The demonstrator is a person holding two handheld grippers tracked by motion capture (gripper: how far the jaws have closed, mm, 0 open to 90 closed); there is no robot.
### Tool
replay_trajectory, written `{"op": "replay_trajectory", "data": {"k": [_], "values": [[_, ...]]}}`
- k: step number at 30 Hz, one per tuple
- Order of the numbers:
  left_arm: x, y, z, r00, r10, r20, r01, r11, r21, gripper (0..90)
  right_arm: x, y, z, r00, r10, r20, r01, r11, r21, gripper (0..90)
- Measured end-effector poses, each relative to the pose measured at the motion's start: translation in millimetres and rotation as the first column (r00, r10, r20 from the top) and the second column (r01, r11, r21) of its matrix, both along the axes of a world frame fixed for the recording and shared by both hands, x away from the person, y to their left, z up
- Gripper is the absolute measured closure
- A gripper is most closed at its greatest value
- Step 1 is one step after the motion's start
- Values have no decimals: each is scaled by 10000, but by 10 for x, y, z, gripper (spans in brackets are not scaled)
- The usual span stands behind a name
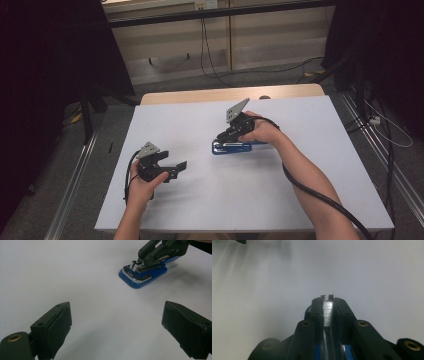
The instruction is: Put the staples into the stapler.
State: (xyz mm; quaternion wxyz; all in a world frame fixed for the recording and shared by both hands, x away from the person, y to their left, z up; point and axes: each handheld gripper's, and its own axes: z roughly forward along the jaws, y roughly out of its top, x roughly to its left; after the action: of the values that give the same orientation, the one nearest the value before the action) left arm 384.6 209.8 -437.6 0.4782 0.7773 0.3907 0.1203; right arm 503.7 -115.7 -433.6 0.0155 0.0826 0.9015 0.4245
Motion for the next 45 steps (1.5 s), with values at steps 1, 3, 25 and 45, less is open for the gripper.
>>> {"op": "replay_trajectory", "data": {"k": [1, 3, 25, 45], "values": [[0, 0, 0, 10000, 4, -7, -4, 10000, -6, 93, -1, 1, -1, 10000, 21, 23, -20, 10000, -18, 791], [-1, 1, 0, 10000, 4, -2, -4, 10000, 4, 93, 1, -2, -1, 10000, 32, 15, -32, 10000, -26, 790], [3, 0, -4, 10000, -43, -16, 43, 10000, 53, 93, 9, -1, -6, 10000, 15, 62, -15, 10000, -60, 790], [4, 2, -4, 10000, -31, -1, 31, 10000, 69, 92, 10, 11, -7, 9999, 51, 94, -50, 10000, -71, 791]]}}
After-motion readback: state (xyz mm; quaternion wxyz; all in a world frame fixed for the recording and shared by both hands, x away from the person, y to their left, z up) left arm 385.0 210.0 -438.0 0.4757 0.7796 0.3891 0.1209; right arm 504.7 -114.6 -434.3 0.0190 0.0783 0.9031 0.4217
